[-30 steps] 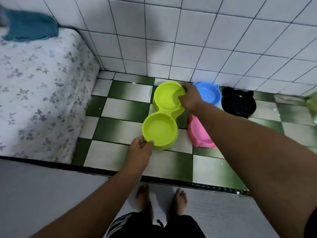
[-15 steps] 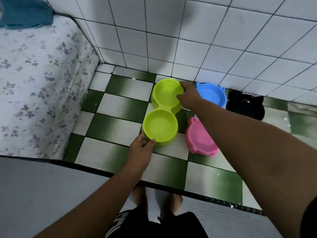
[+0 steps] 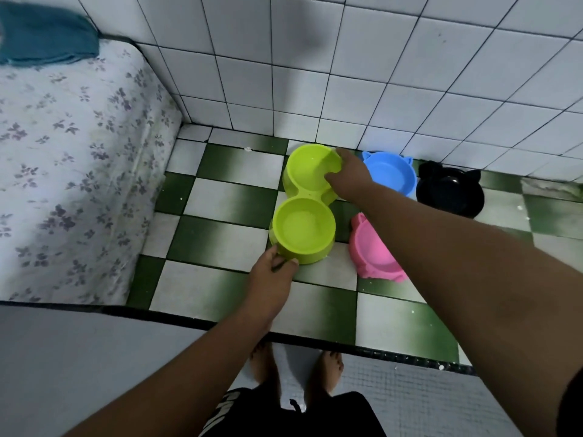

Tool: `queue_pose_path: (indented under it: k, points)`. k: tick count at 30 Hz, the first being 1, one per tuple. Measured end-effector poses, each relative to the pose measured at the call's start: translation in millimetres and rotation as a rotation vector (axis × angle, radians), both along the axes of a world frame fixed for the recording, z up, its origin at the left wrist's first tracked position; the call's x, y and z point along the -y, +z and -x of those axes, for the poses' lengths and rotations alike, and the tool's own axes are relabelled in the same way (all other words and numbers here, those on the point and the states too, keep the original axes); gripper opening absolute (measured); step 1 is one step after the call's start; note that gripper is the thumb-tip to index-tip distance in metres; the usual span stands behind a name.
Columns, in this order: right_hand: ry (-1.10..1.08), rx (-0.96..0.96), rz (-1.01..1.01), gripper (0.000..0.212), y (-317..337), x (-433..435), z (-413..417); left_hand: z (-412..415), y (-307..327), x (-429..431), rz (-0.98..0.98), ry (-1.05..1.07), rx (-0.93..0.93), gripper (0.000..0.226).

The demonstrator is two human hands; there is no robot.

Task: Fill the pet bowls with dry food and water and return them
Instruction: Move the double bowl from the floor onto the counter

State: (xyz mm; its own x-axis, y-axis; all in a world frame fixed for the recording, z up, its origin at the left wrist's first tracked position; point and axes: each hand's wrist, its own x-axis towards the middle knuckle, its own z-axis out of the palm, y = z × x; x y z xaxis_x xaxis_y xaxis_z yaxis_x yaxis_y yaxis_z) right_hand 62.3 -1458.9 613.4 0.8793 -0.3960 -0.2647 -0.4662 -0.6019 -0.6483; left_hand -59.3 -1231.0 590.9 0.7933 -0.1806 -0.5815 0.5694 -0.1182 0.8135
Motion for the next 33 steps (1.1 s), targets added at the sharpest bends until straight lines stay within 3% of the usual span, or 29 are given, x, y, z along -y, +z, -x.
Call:
queue_pose_path:
  k: [7,10,12,17,19,20,22,23,26,33]
  points:
    - [-0.031,0.203,0.025,0.051,21.5,-21.1,51.5,1.4,-4.1,4.6,-0.003,-0.102,-0.049,0.048]
    - [-0.091,0.227,0.022,0.047,23.9,-28.3,82.9,1.7,5.9,12.8,-0.016,-0.128,-0.133,0.024]
    - [-0.128,0.188,0.01,0.053,23.0,-32.9,106.4,3.4,7.1,14.3,-0.029,-0.121,-0.171,0.022]
    - [-0.079,0.173,0.003,0.051,21.8,-46.2,155.8,16.6,4.5,7.2,-0.04,-0.024,-0.195,0.076]
    - [-0.056,0.209,0.012,0.047,26.1,-51.7,174.3,26.9,10.3,5.2,-0.066,-0.017,-0.142,0.08]
    - [-0.052,0.223,0.004,0.046,28.1,-53.2,183.8,33.6,15.0,5.0,-0.094,-0.028,-0.09,0.069]
    - [-0.046,0.25,-0.023,0.047,33.5,-54.3,205.8,48.4,30.1,5.6,-0.173,-0.035,0.036,0.021]
    - [-0.052,0.251,-0.036,0.049,34.7,-53.3,218.0,56.0,34.9,6.0,-0.207,-0.062,0.104,0.015]
    - [-0.069,0.275,-0.05,0.052,38.9,-48.5,258.7,81.9,43.8,6.2,-0.324,-0.234,0.278,0.05]
    - [-0.143,0.253,-0.003,0.05,34.0,-46.5,334.1,126.5,47.7,-10.1,-0.473,-0.502,0.611,0.049]
